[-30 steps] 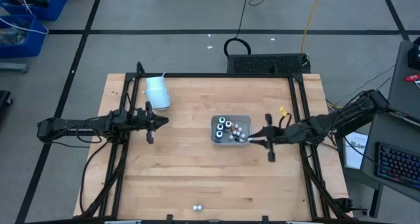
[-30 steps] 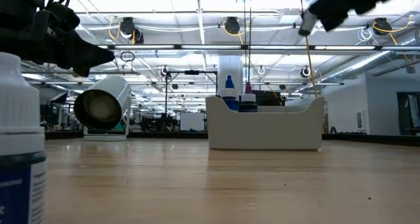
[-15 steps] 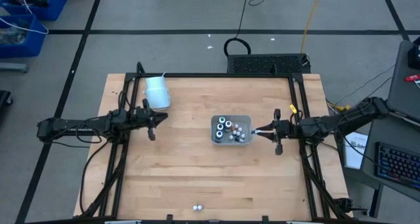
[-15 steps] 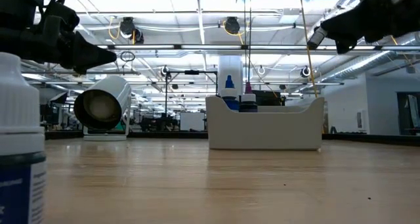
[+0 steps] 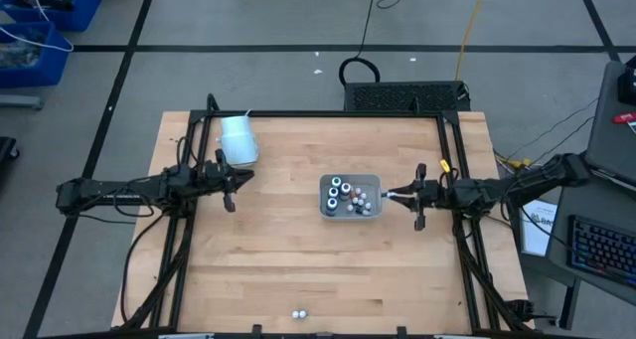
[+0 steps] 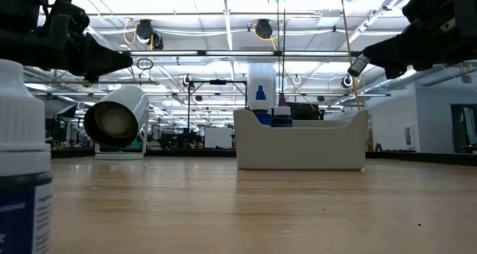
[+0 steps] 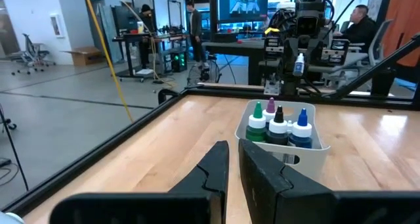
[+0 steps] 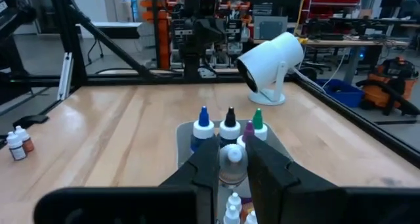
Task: Pick & Place food coloring
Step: Put the bottom small blue food coloring bottle into the bin
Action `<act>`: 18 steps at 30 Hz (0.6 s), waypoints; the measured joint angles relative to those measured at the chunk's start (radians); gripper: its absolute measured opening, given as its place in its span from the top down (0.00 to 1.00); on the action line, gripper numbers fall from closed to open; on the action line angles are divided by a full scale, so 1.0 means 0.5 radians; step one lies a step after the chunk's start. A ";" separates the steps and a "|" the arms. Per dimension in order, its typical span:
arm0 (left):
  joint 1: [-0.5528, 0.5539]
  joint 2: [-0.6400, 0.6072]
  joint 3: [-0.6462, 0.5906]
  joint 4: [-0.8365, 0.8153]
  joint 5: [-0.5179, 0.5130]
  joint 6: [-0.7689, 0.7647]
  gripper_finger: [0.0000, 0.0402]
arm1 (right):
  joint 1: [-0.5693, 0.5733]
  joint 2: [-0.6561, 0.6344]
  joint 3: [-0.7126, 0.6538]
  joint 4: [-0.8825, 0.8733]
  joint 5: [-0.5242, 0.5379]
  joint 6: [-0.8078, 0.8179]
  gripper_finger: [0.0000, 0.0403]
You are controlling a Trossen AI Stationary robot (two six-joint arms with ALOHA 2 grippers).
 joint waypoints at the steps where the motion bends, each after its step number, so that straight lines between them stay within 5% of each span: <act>1: 0.001 0.000 0.000 -0.001 0.001 0.000 0.89 | -0.007 0.000 -0.007 0.014 0.000 0.000 0.89; 11: 0.000 0.000 0.000 -0.001 0.001 0.007 0.89 | -0.111 0.074 0.178 0.052 -0.004 -0.038 0.89; 18: 0.000 0.001 0.000 0.028 0.000 0.035 0.89 | -0.240 0.549 0.657 -0.403 -0.004 -0.032 0.89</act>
